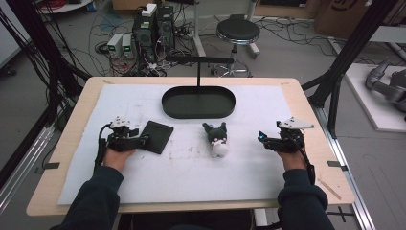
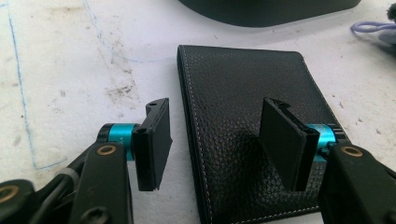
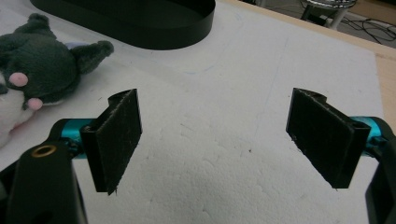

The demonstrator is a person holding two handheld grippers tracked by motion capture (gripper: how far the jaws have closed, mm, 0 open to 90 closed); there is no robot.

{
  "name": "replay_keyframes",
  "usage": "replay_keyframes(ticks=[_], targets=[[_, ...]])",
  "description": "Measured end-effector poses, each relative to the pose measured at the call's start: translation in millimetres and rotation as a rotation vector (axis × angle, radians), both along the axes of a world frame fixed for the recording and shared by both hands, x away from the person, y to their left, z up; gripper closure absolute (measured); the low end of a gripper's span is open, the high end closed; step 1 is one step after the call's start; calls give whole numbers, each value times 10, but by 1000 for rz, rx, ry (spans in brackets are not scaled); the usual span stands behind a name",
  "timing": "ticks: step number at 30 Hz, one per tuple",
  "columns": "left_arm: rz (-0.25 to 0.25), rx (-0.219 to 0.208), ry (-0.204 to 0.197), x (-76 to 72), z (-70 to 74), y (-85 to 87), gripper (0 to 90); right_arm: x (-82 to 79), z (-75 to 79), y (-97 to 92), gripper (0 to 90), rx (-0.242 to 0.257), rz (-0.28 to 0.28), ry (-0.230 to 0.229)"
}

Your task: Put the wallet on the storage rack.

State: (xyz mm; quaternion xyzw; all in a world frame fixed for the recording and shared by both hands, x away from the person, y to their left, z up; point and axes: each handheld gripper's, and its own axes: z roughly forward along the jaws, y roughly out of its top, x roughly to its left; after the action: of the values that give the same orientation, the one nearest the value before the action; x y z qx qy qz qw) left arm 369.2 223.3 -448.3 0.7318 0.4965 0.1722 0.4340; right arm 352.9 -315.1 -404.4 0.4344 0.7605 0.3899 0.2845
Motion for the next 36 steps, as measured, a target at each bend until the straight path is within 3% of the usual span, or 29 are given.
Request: replay_keyframes(ticks=[4,7,12,14,19,20,21,25,28,31,33,36], targets=[[-39,-10,14,11,-5,-5,513,-6,3,-2,184,3,0,-1],[-26,-21,25,13,-5,4,570,-2,-2,2,185,2,2,2],[-11,-28,14,1,17,56,816,8,-9,12,185,-1,7,3],[-20,-29,13,-2,21,55,854,17,-13,11,185,-6,7,2],[-23,-66,9,-2,30,81,869,20,-17,15,185,-5,7,7],[-29,-97,-3,-9,49,100,871,19,-16,14,185,-5,7,8],[-29,-97,-3,-9,49,100,872,19,-15,11,184,-7,7,4],[-35,-173,-26,-22,87,153,873,18,-16,6,185,-7,7,3],[-30,-201,-38,-29,106,179,874,13,-14,4,185,-3,2,6],[-10,-238,-69,-45,148,233,874,12,-15,-5,185,-4,3,3],[20,-268,-111,-62,194,323,874,7,-15,-7,185,-3,-2,6],[49,-279,-140,-77,231,388,875,5,-15,-8,184,-1,-2,6]])
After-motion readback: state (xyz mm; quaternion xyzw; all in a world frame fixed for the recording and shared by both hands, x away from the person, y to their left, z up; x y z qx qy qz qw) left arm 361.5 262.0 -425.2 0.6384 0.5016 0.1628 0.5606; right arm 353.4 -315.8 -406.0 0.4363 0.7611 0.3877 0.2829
